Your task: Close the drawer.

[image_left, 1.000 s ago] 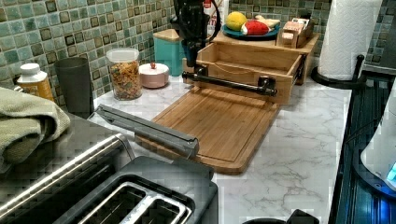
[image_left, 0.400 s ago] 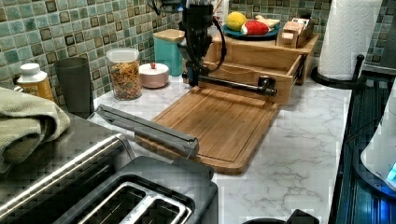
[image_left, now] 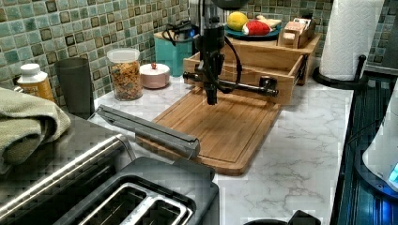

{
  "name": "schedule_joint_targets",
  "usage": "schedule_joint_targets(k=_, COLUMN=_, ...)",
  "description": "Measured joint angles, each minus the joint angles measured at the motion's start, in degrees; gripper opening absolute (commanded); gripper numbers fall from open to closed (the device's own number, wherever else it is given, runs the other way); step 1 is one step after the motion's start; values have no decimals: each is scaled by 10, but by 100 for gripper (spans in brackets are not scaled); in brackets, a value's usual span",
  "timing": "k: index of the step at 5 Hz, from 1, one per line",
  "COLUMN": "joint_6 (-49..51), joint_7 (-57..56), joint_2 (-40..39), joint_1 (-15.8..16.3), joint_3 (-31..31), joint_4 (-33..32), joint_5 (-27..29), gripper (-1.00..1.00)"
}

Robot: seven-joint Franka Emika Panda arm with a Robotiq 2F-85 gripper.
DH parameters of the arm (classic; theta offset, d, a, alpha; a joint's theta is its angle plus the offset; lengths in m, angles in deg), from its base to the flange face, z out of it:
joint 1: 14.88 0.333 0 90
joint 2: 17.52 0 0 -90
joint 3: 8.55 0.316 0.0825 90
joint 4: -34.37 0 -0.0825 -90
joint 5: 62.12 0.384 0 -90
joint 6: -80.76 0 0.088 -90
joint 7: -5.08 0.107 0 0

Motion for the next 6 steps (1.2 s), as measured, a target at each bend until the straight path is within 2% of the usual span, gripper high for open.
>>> schedule_joint_targets(k=1, joint_6=-57, joint_7=6, joint_2=-2, joint_1=-4, joint_3=-3, joint_4=-16, joint_5=-67, gripper=-100)
schedule_joint_targets(k=4, joint_6=-49, joint_7=-7, joint_2=-16, joint_1=-18, joint_3=-55, joint_4=-18, joint_5=-59, gripper=-100)
schedule_joint_targets(k=6, joint_6=-53, joint_7=-18, joint_2=-21, joint_1=-42, joint_3=-70, joint_4=-18, joint_5=-58, gripper=-100)
